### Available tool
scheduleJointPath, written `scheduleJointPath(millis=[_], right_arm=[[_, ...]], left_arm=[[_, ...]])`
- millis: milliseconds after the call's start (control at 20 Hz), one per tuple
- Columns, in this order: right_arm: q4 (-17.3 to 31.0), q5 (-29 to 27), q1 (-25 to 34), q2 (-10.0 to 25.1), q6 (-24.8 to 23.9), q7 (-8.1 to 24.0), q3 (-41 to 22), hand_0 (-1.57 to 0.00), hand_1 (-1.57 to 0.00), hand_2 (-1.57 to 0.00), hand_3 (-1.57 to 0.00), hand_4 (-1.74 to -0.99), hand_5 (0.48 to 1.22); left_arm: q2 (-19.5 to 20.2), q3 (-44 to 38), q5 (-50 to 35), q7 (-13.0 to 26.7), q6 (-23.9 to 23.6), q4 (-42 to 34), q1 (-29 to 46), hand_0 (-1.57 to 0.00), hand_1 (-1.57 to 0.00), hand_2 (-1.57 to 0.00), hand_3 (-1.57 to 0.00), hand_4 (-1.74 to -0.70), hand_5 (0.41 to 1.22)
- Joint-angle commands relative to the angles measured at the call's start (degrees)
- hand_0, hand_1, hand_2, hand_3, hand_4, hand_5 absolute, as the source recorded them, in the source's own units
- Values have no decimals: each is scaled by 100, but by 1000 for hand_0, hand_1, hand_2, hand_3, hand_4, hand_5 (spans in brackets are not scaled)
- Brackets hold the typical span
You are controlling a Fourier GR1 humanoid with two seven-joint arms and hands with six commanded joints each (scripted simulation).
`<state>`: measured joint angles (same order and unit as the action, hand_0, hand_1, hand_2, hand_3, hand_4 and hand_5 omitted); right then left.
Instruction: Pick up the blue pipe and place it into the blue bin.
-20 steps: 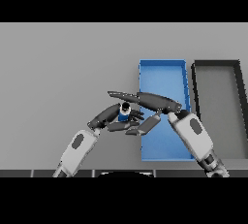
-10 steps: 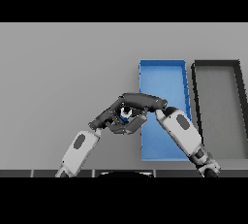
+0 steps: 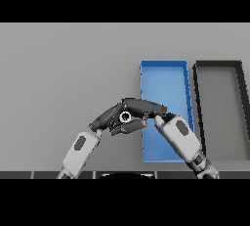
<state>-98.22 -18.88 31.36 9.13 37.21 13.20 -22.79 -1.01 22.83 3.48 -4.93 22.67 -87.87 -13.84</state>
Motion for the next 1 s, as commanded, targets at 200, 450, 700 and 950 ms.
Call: scheduleJointPath(millis=[200,450,700,950], right_arm=[[-26,-125,-74,-134,-76,83,94,-1554,-1554,-1555,-1547,-1496,1197],[-108,-13,-90,-217,-89,341,203,-1565,-1566,-1566,-1563,-1498,1213],[-130,165,-153,-373,-36,113,302,-1569,-1569,-1569,-1568,-1499,1218],[-6,227,-158,-452,42,68,354,-1570,-1570,-1570,-1570,-1499,1220]], left_arm=[[-27,-18,163,-67,-130,-33,29,-1446,-1368,-1336,-1051,-1629,1221],[88,-58,357,-14,352,44,-49,-481,-448,-437,-344,-1186,1148],[89,-170,336,739,385,96,-112,-157,-146,-143,-112,-1011,785],[24,-186,303,844,309,146,2,-51,-47,-46,-36,-973,578]])
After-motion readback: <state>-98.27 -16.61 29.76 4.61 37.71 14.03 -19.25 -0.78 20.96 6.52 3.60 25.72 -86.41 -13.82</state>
